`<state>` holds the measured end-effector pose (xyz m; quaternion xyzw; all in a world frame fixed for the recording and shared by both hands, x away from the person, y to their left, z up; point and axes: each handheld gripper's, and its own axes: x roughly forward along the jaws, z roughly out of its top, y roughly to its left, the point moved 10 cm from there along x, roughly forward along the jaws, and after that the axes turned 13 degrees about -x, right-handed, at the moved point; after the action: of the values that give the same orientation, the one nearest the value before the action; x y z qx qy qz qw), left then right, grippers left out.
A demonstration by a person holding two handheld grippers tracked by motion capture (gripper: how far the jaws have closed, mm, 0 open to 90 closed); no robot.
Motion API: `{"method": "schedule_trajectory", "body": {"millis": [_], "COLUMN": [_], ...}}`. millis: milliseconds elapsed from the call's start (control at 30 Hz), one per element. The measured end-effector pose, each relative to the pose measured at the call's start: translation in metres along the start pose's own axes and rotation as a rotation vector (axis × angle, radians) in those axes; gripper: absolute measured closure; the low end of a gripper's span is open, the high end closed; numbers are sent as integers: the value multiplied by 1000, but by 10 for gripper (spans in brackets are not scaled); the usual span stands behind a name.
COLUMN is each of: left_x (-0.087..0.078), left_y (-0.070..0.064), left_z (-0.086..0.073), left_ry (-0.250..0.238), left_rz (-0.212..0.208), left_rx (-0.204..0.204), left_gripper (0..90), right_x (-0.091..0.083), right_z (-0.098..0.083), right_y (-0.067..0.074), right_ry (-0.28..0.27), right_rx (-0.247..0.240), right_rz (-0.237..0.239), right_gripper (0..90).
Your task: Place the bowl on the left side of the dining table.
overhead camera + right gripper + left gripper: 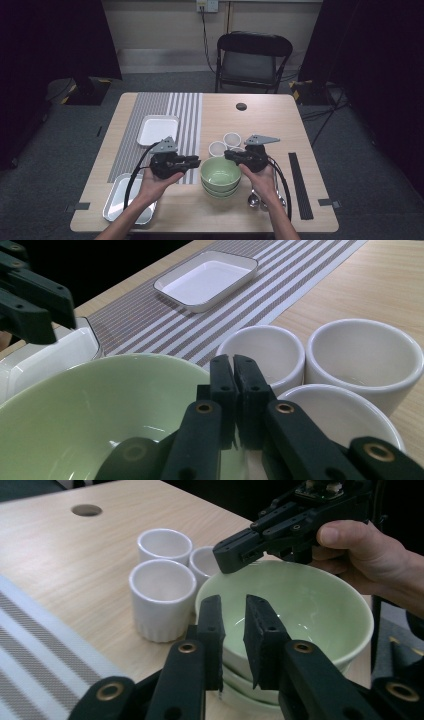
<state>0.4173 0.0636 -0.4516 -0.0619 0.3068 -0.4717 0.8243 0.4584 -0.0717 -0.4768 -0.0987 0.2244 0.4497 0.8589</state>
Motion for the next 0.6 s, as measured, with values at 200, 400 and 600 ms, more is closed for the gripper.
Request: {"method": "schedule_trajectory", "body": {"millis": [200,400,600], "left_x": [13,26,32], "left_y": [9,17,21], "left_z": [-3,-4,-7], "left_ry": [11,8,25], "left_rz": [13,9,20], "left_rx": [-19,-65,-63], "left_gripper": [806,823,853], "right_x": [0,0,1], "right_z": [0,0,-1], "right_y": [0,0,-1], "right_ry": [-1,3,8], "right_rx": [-5,-8,2], "right_rz": [0,7,16], "right_gripper": [882,880,888]}}
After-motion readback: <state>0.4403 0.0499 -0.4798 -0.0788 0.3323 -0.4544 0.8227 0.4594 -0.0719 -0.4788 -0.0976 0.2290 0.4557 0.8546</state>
